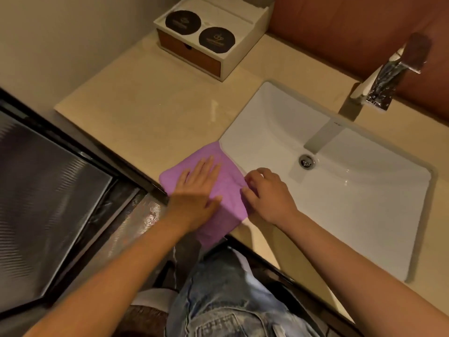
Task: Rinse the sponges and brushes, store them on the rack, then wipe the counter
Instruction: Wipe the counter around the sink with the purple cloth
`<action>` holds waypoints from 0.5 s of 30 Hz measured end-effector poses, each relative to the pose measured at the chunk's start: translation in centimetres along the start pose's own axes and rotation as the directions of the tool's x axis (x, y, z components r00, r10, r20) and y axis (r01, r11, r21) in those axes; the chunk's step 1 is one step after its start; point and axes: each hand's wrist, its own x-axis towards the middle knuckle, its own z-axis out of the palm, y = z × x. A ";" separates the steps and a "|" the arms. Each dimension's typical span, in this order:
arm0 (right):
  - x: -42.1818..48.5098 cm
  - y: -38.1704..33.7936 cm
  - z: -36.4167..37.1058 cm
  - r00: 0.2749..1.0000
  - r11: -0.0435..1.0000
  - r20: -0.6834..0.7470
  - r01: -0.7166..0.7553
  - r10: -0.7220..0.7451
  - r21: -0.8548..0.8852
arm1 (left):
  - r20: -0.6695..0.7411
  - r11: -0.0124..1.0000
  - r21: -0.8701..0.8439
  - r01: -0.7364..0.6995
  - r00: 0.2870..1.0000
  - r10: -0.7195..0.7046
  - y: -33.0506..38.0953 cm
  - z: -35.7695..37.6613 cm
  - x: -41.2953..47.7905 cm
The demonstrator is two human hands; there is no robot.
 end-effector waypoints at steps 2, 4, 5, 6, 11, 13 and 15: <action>0.8 -0.5 0.2 1.000 1.000 -0.018 -0.001 0.002 0.006 | 0.025 0.962 -0.020 0.272 0.962 -0.272 1.7 0.9 -1.0; 1.3 -1.1 0.6 1.000 1.000 -0.001 0.007 -0.007 0.016 | 0.011 0.928 -0.029 0.370 0.929 -0.370 2.7 1.5 -1.9; 1.6 -1.3 0.8 1.000 1.000 0.016 0.020 -0.020 0.021 | -0.001 0.928 -0.024 0.371 0.929 -0.371 2.7 1.6 -2.3; 1.8 -1.6 1.0 0.998 0.999 0.037 0.040 -0.041 0.030 | -0.005 0.931 -0.012 0.364 0.931 -0.364 2.4 1.7 -2.5; 2.6 -1.9 0.5 0.981 0.975 0.103 0.178 -0.165 -0.134 | 0.007 0.957 0.055 0.286 0.958 -0.287 0.4 1.7 -3.0; 2.6 -2.4 0.4 0.974 0.964 0.123 0.207 -0.188 -0.168 | -0.010 0.971 0.062 0.230 0.973 -0.230 -1.1 1.8 -3.1; 2.8 -3.2 0.7 0.974 0.981 0.156 0.178 -0.165 -0.074 | 0.001 0.982 0.076 0.171 0.985 -0.172 -2.9 1.7 -3.3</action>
